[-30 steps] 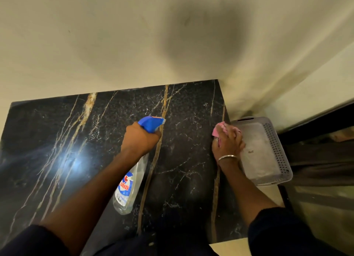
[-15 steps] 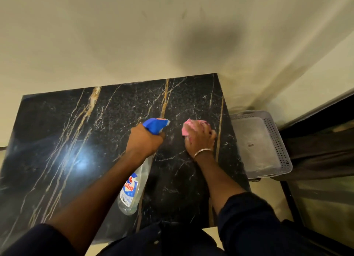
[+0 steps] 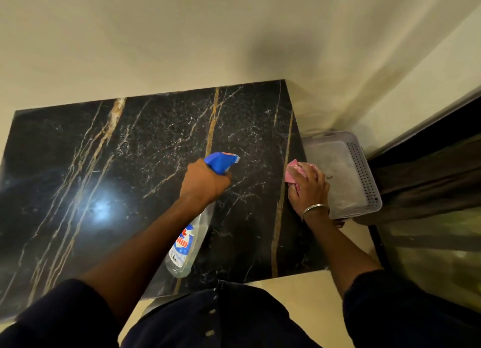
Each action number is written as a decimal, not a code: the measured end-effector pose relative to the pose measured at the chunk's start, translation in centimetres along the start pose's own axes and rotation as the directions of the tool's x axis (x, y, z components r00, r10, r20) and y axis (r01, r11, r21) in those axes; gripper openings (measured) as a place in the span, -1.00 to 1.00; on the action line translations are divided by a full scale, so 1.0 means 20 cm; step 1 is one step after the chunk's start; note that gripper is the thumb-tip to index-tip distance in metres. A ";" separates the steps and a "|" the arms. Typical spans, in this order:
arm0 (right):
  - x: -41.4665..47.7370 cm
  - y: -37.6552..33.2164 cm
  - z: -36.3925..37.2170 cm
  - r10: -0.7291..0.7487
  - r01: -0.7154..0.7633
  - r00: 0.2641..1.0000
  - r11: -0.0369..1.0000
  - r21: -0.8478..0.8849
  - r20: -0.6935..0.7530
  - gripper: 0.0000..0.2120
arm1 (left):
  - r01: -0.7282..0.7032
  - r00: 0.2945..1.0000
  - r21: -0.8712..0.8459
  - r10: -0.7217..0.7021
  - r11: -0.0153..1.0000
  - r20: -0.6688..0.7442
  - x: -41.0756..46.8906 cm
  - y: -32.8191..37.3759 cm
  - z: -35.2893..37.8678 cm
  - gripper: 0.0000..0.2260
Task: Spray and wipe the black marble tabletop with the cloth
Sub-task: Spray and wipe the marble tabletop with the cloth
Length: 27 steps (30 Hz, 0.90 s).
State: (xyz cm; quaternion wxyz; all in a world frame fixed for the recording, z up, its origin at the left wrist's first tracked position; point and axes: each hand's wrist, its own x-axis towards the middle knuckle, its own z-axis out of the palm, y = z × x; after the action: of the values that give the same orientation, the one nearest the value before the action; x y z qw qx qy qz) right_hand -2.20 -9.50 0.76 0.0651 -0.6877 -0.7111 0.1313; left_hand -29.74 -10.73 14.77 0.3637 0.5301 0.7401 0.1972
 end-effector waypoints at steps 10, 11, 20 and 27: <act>-0.48 0.11 0.03 -0.043 0.043 0.999 0.999 0.006 -0.023 -0.49 | -0.070 0.995 -0.018 0.071 0.997 0.067 -0.08 0.06 0.17 -0.83; -0.54 0.12 0.04 -0.041 0.041 0.999 0.999 0.002 -0.026 -0.49 | -0.064 0.995 -0.029 0.066 0.998 0.074 -0.09 0.06 0.18 -0.81; -0.98 0.15 0.04 0.000 0.001 0.999 1.000 -0.022 0.040 -0.51 | -0.090 0.995 -0.044 0.092 0.995 0.048 -0.14 0.02 0.17 -0.77; -0.78 0.01 -0.28 0.419 -0.418 0.795 -0.147 0.897 0.439 -0.79 | -0.197 0.948 0.112 0.160 0.974 0.274 -0.24 0.05 0.21 -0.68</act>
State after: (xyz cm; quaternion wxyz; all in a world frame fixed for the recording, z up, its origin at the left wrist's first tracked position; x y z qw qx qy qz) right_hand 0.22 -24.47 7.52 0.4727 -0.6320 -0.1539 0.5945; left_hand -25.15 -15.26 14.20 0.4020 0.6402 0.6460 0.1057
